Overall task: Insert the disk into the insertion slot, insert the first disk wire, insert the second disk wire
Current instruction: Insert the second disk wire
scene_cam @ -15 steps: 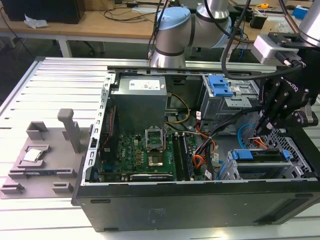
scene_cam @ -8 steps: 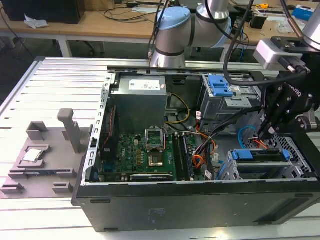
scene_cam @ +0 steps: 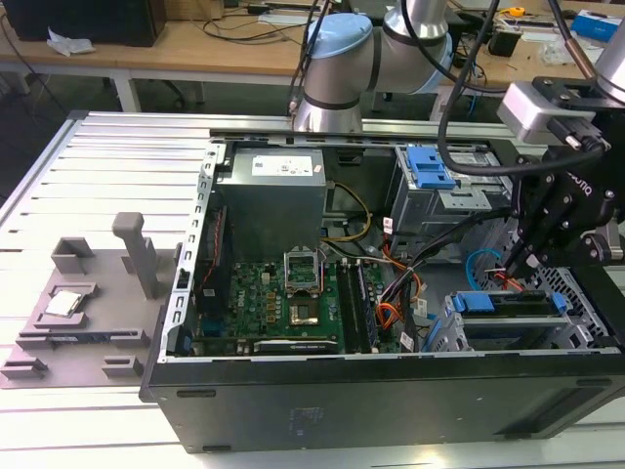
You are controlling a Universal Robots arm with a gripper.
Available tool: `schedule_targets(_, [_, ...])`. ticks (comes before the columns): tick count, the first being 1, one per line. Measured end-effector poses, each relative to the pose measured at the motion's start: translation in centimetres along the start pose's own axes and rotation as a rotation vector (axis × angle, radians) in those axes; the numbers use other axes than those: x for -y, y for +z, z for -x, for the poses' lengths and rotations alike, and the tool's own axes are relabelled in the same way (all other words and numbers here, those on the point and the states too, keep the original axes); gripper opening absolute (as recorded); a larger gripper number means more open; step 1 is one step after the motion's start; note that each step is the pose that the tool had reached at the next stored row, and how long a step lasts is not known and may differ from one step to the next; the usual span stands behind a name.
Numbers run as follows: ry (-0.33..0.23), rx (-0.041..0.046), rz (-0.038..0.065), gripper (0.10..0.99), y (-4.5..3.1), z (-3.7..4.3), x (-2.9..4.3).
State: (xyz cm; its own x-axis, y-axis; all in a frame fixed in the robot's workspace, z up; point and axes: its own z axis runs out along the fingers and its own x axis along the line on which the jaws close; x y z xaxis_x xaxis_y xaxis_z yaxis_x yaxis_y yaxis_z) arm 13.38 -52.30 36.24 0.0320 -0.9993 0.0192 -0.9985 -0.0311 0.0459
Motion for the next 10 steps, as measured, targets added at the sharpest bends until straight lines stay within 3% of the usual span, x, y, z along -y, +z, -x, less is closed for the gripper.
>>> schedule_targets(10, [0.000,-0.0004,0.000,0.165,0.50,-0.09,0.08])
